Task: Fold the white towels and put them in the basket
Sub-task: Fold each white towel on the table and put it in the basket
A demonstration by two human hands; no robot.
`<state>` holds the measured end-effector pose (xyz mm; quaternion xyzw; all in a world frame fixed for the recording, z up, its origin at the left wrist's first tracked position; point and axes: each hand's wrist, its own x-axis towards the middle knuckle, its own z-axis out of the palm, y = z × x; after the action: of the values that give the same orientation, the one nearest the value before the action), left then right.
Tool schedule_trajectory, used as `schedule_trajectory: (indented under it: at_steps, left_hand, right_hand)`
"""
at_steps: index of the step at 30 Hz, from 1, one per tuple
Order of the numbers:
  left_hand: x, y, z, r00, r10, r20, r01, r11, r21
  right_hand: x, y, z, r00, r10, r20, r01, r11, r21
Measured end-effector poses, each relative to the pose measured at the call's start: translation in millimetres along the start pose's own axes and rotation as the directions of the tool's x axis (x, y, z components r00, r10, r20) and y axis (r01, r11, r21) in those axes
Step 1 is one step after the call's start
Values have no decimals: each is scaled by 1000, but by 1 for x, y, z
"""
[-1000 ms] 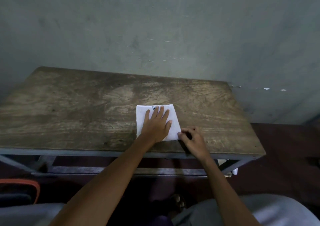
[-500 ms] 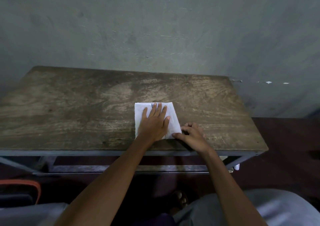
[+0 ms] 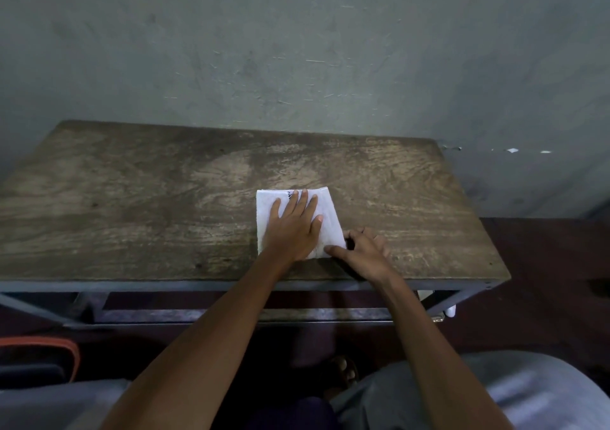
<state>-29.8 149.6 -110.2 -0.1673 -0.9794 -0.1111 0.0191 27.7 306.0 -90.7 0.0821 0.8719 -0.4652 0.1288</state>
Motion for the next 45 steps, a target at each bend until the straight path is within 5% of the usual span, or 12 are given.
schedule_trajectory:
  at_steps: [6, 9, 13, 16, 19, 23, 26, 28, 36, 45]
  left_hand:
    - [1, -1, -5, 999, 34, 43, -32, 998, -48]
    - [-3, -4, -17, 998, 35, 60, -25, 985, -169]
    - [-18, -26, -26, 990, -15, -141, 13, 1000, -16]
    - [-30, -42, -17, 996, -17, -84, 21, 999, 49]
    - [-33, -51, -7, 999, -34, -5, 35, 999, 20]
    - [-33, -55, -4, 994, -105, -14, 105, 994, -35]
    - [-42, -51, -10, 956, -288, -60, 274, 945, -177]
    - [-47, -44, -16, 934, -340, -109, 314, 927, -204]
    - [-40, -35, -22, 896, -444, 8, 352, 700, -621]
    - [-56, -38, -39, 821, -564, -91, 219, 459, -861]
  right_hand:
    - [0, 5, -3, 1000, 1, 2, -1, 995, -101]
    - [3, 0, -6, 986, 49, -158, -73, 986, -151]
    - [15, -33, -4, 899, -245, -364, 150, 951, -269]
    - [31, -49, 17, 918, -390, -77, 286, 784, -552]
    - [51, -33, 32, 952, -296, 74, 276, 731, -624]
    - [54, -26, 36, 962, -271, -40, 205, 809, -550]
    - [44, -24, 36, 943, -189, -275, 86, 933, -349]
    - [37, -23, 35, 916, -149, -372, -8, 921, -389]
    - [43, -30, 23, 963, 123, -241, -146, 986, -81]
    - [20, -59, 35, 964, 7, -264, 72, 954, 291]
